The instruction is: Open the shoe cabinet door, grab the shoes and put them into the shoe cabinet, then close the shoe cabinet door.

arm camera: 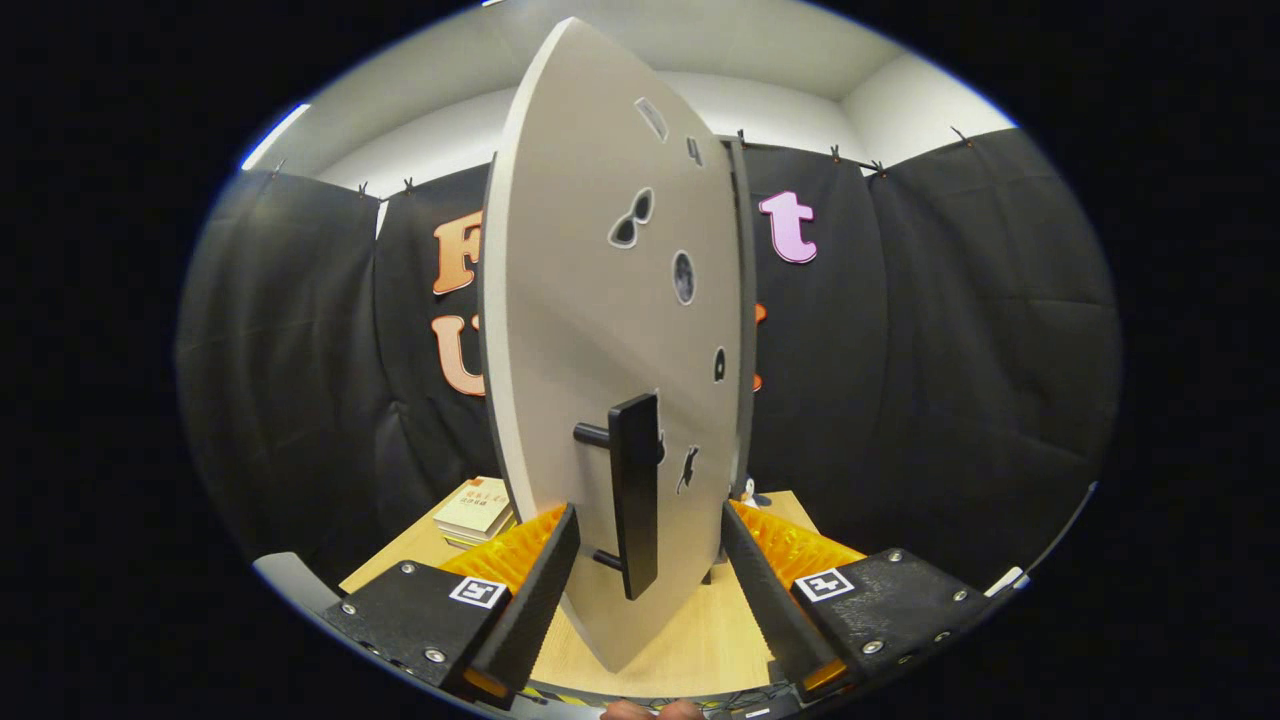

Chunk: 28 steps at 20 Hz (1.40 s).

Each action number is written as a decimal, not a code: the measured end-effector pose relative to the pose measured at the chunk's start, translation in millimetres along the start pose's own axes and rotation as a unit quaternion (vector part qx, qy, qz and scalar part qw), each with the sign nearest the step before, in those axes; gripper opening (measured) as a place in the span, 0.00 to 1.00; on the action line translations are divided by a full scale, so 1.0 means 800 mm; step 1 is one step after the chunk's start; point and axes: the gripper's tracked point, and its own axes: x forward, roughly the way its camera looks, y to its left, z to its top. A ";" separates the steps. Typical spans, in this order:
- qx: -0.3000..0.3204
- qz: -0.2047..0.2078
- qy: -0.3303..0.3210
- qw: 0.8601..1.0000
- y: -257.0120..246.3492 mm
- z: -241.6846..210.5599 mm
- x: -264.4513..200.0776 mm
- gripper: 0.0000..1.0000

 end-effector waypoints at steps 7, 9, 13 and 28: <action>-0.010 0.029 0.003 1.000 0.118 0.012 0.052 0.91; -0.010 0.038 -0.004 0.999 0.138 0.021 0.081 0.91; 0.002 0.053 -0.003 0.999 0.169 0.029 0.137 0.91; -0.014 0.083 -0.001 0.996 0.206 0.036 0.246 0.95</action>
